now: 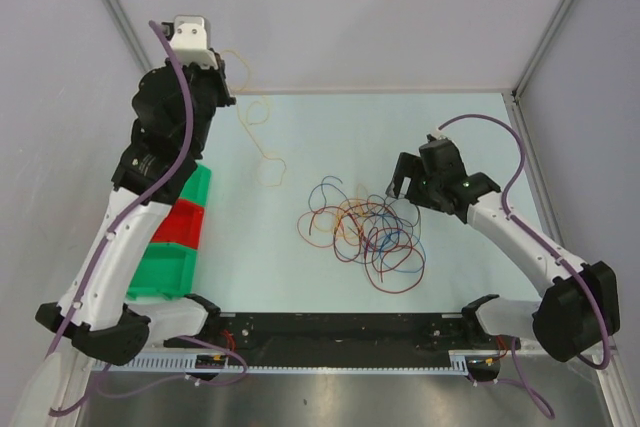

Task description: Untangle the cables

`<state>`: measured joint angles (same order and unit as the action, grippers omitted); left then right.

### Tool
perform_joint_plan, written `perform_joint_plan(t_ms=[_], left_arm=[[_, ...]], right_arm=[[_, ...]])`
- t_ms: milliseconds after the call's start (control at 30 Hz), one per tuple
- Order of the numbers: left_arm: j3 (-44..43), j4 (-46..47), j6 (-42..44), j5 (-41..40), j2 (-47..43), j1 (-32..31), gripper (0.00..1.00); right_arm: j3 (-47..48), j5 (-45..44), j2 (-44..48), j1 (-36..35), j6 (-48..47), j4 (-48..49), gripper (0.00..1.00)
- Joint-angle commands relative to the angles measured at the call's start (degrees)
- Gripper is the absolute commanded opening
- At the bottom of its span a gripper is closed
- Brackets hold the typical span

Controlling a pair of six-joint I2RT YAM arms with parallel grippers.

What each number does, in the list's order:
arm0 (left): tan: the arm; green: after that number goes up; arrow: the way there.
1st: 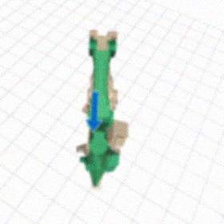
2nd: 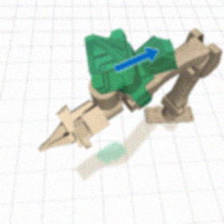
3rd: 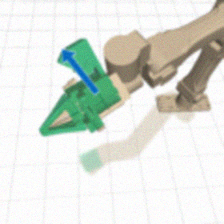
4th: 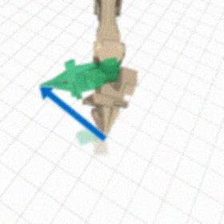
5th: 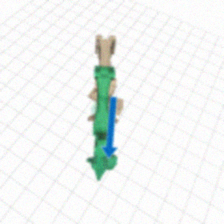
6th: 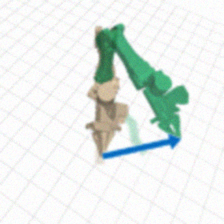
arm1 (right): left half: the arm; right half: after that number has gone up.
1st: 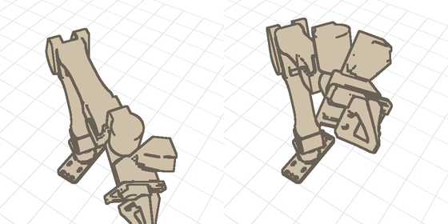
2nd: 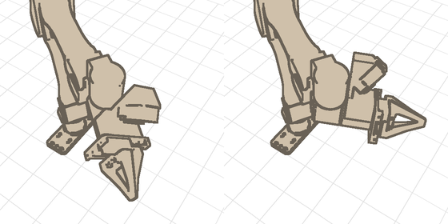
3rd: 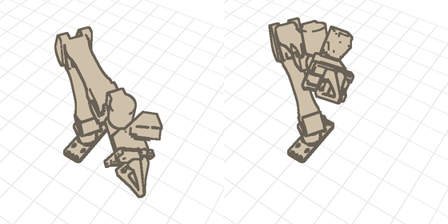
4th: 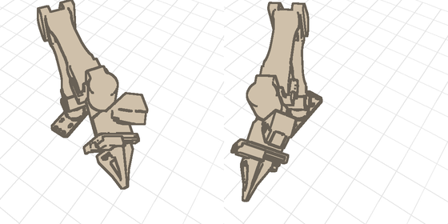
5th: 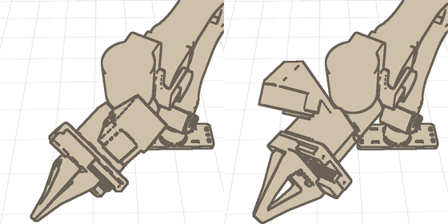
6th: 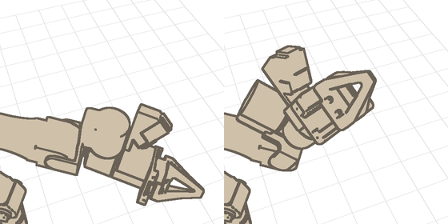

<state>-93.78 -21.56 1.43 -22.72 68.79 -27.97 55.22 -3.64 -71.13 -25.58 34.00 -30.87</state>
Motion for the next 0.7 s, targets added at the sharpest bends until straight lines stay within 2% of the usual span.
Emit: perform_joint_plan(t_ms=[0, 333, 533, 667], left_arm=[[-3.4, 0.2, -1.1, -0.7, 0.0, 3.1, 0.00], [-14.1, -2.0, 0.7, 1.3, 2.8, 10.7, 0.00], [-15.2, -2.0, 3.0, -0.7, 1.0, 12.9, 0.00], [-12.9, 0.2, 6.1, -5.3, -0.6, 14.1, 0.00]], right_arm=[[4.2, -0.1, 1.4, 0.3, -1.1, -4.0, 0.96], [4.5, 0.6, 1.7, -0.8, 1.0, -4.8, 0.96], [4.9, 1.2, 1.3, -1.2, 0.5, -5.3, 0.96], [6.0, 2.6, 1.0, -1.0, -0.2, -6.0, 0.96]])
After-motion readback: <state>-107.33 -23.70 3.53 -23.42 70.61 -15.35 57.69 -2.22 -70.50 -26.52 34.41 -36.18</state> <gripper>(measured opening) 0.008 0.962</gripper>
